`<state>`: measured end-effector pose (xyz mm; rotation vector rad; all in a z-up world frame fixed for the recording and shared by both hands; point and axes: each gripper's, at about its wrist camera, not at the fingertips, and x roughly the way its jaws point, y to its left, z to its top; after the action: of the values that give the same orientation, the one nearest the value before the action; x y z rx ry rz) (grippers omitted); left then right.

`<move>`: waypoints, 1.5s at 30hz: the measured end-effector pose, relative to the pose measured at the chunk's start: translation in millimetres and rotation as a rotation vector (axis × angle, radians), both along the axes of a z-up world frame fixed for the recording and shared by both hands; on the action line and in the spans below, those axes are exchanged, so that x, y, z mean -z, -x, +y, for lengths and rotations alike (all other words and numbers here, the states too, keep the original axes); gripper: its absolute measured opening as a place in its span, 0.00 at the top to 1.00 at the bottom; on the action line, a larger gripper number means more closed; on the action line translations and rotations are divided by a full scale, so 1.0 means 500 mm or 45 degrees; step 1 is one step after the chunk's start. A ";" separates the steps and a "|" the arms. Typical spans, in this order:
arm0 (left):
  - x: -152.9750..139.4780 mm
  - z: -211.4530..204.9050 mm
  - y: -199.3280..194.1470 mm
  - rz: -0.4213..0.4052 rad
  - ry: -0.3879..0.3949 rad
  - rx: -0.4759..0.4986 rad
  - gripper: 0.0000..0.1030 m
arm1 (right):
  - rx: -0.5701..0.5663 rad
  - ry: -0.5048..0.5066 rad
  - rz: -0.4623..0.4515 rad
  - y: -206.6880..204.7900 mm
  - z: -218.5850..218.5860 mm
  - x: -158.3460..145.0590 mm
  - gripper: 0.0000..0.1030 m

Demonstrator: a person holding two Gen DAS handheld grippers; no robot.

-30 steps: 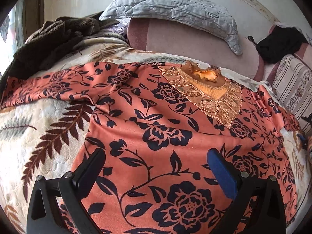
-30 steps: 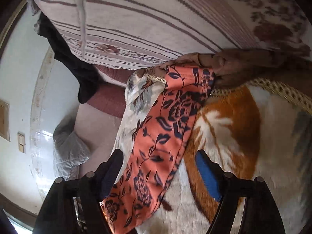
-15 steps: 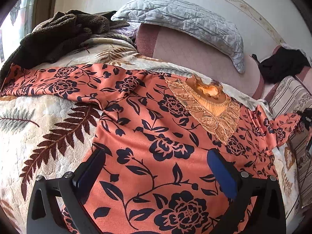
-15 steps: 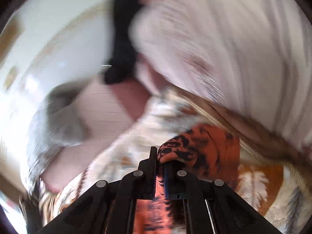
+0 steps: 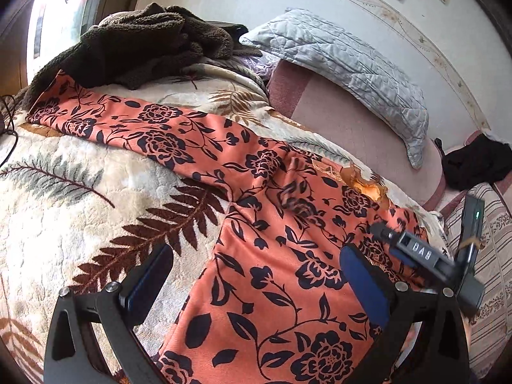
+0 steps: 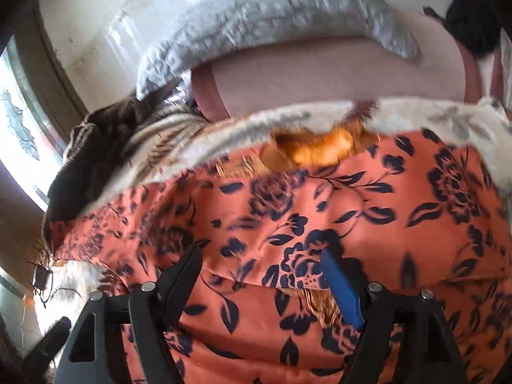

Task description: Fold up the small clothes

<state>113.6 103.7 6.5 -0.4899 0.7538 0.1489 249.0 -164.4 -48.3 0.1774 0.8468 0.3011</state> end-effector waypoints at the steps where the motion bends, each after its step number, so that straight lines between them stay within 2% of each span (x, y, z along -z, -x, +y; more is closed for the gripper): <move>1: 0.000 0.006 0.001 -0.001 0.008 -0.008 0.00 | 0.035 -0.056 0.022 0.017 -0.018 0.014 0.23; 3: -0.002 0.013 0.002 -0.013 0.019 -0.024 0.00 | 0.063 -0.170 0.005 0.049 -0.061 0.010 0.23; 6: -0.003 0.011 -0.001 -0.025 0.020 -0.024 0.00 | 0.086 -0.268 -0.075 0.121 -0.121 -0.028 0.22; 8: -0.004 0.005 -0.012 -0.016 0.040 0.025 0.00 | 0.131 -0.368 -0.101 0.156 -0.168 -0.042 0.20; 11: -0.024 -0.006 -0.041 -0.008 0.130 0.110 0.00 | 0.184 -0.498 -0.127 0.195 -0.221 -0.051 0.19; 14: -0.065 -0.025 -0.110 -0.014 0.203 0.169 0.00 | 0.170 -0.601 -0.083 0.192 -0.239 -0.043 0.18; 15: -0.074 -0.034 -0.142 -0.013 0.212 0.196 0.00 | 0.156 -0.589 -0.092 0.194 -0.243 -0.046 0.18; 16: -0.077 -0.043 -0.176 0.012 0.199 0.201 0.00 | 0.153 -0.575 -0.098 0.197 -0.245 -0.050 0.18; 18: -0.062 -0.064 -0.246 0.071 0.179 0.241 0.02 | 0.137 -0.635 -0.085 0.194 -0.254 -0.053 0.18; 20: -0.021 -0.075 -0.304 0.182 0.134 0.243 0.17 | 0.138 -0.676 -0.072 0.191 -0.263 -0.052 0.18; 23: 0.063 -0.066 -0.352 0.355 0.194 0.209 0.29 | 0.157 -0.693 -0.073 0.187 -0.275 -0.048 0.18; 24: 0.084 -0.061 -0.355 0.388 0.196 0.185 0.30 | 0.159 -0.702 -0.069 0.184 -0.278 -0.047 0.18; 27: 0.098 -0.059 -0.349 0.369 0.178 0.168 0.31 | 0.167 -0.727 -0.055 0.176 -0.282 -0.044 0.18; 28: 0.096 -0.063 -0.347 0.368 0.150 0.177 0.42 | 0.159 -0.730 -0.054 0.174 -0.281 -0.045 0.18; 29: 0.096 -0.067 -0.348 0.382 0.119 0.192 0.66 | 0.153 -0.723 -0.056 0.172 -0.279 -0.046 0.18; 31: 0.096 -0.068 -0.350 0.445 0.043 0.177 0.94 | 0.138 -0.710 -0.059 0.169 -0.275 -0.048 0.18; 33: 0.070 -0.054 -0.330 0.409 0.084 0.129 0.95 | 0.148 -0.703 -0.058 0.167 -0.277 -0.046 0.18; 35: 0.009 -0.055 -0.276 0.297 0.115 0.119 0.95 | 0.174 -0.706 -0.057 0.165 -0.286 -0.042 0.18; 37: -0.040 -0.065 -0.212 0.179 0.051 0.115 0.95 | 0.206 -0.712 -0.056 0.164 -0.300 -0.038 0.18; 38: -0.045 -0.062 -0.185 0.152 0.047 0.096 0.95 | 0.218 -0.719 -0.056 0.165 -0.307 -0.036 0.18; 40: -0.009 -0.055 -0.169 0.217 0.042 0.069 0.94 | 0.248 -0.727 -0.059 0.167 -0.324 -0.036 0.18; 42: 0.060 -0.053 -0.182 0.340 0.007 0.069 0.94 | 0.271 -0.740 -0.055 0.168 -0.341 -0.033 0.18; 43: 0.097 -0.055 -0.195 0.390 0.019 0.086 0.94 | 0.285 -0.742 -0.053 0.169 -0.350 -0.031 0.18; 45: 0.106 -0.053 -0.190 0.308 0.011 0.088 0.91 | 0.313 -0.740 -0.054 0.170 -0.370 -0.029 0.18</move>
<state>208.5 77.0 -46.5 -0.4581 1.0070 0.1419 163.8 -349.5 -33.6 0.8082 0.6688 0.3121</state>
